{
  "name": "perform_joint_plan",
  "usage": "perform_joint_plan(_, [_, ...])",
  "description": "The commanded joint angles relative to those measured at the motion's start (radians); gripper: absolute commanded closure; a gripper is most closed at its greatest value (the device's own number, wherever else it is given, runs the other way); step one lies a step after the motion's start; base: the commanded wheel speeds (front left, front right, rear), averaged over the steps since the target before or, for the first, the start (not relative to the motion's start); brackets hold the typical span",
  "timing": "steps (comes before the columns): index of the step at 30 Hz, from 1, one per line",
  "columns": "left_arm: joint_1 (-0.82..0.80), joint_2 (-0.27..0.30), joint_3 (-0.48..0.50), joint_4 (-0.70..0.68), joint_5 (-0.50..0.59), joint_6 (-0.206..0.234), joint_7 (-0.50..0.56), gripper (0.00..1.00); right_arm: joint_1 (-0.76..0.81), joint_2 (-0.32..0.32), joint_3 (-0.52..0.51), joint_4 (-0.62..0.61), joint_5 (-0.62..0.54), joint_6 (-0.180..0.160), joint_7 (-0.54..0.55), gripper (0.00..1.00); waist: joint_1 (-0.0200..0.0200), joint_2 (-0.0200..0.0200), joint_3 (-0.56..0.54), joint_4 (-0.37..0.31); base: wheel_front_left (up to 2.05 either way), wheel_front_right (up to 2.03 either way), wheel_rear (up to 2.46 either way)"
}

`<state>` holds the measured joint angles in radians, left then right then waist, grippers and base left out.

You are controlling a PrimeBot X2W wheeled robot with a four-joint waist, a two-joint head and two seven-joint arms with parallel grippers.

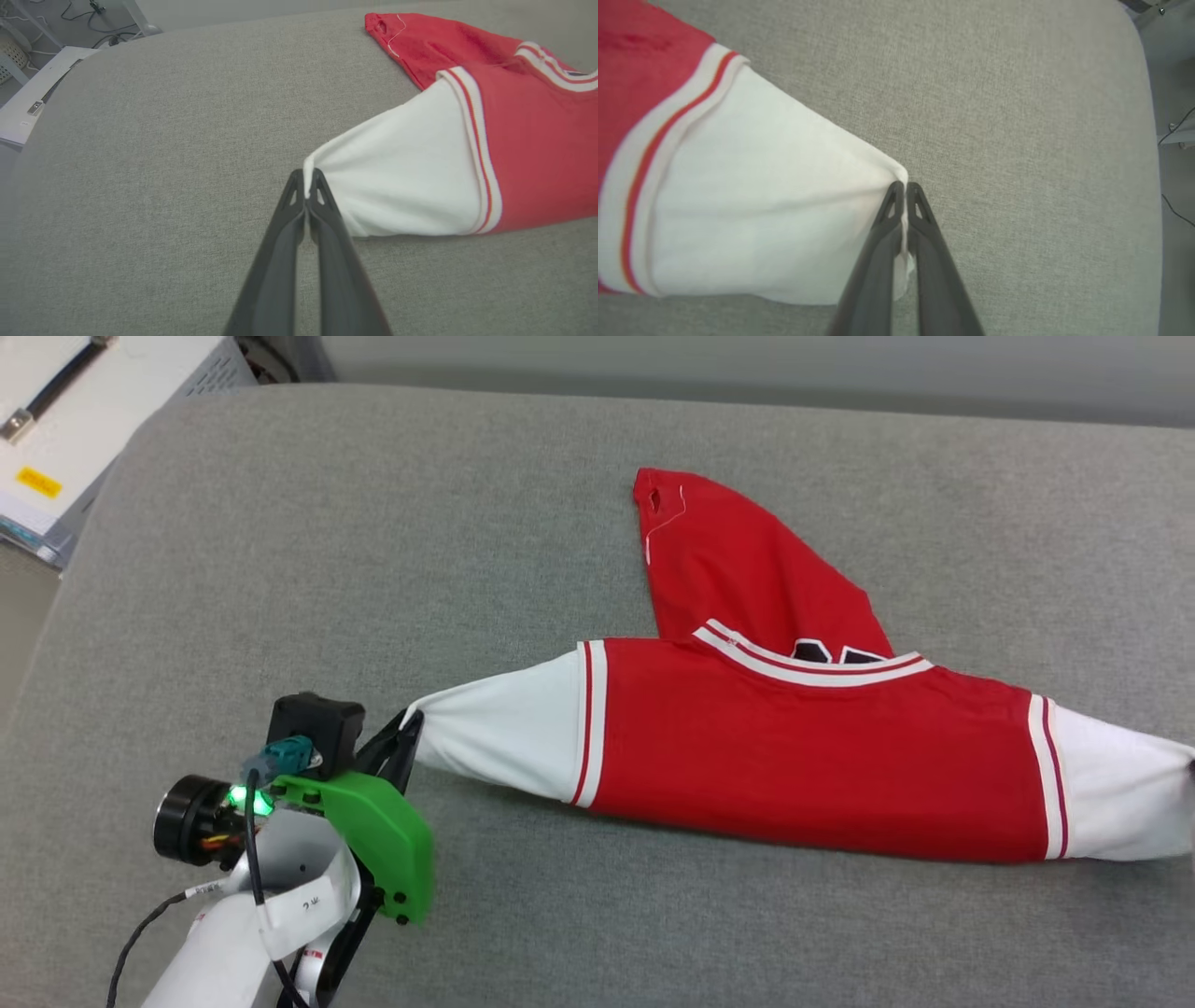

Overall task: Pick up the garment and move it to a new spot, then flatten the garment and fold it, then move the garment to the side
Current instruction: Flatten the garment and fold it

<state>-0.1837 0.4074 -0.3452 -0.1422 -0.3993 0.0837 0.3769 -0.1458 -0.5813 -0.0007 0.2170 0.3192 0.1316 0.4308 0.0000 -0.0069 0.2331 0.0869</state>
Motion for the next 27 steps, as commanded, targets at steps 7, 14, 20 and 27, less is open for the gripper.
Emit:
perform_joint_plan(7, [-0.020, 0.018, 0.068, -0.032, 0.006, 0.032, -0.091, 1.00, -0.081, -0.062, -0.032, -0.133, -0.017, -0.001, -0.060, 1.00, 0.0000, 0.0069, -0.161, -0.051, 0.00, 0.00, 0.00])
perform_joint_plan(14, [-0.064, 0.044, 0.141, -0.082, 0.006, 0.058, -0.135, 1.00, -0.179, -0.115, -0.039, -0.232, 0.014, -0.001, -0.064, 1.00, 0.0000, 0.0069, -0.224, -0.085, 0.00, 0.00, 0.00])
perform_joint_plan(20, [-0.126, 0.102, 0.207, -0.149, 0.006, 0.057, -0.139, 1.00, -0.305, -0.160, -0.025, -0.276, 0.022, -0.001, -0.075, 1.00, 0.0000, 0.0069, -0.241, -0.120, 0.00, 0.00, 0.00])
perform_joint_plan(27, [-0.255, 0.175, 0.263, -0.189, -0.009, 0.032, -0.092, 1.00, -0.444, -0.196, 0.003, -0.266, 0.034, -0.001, -0.087, 1.00, 0.0000, 0.0069, -0.210, -0.149, 0.00, 0.00, 0.00])
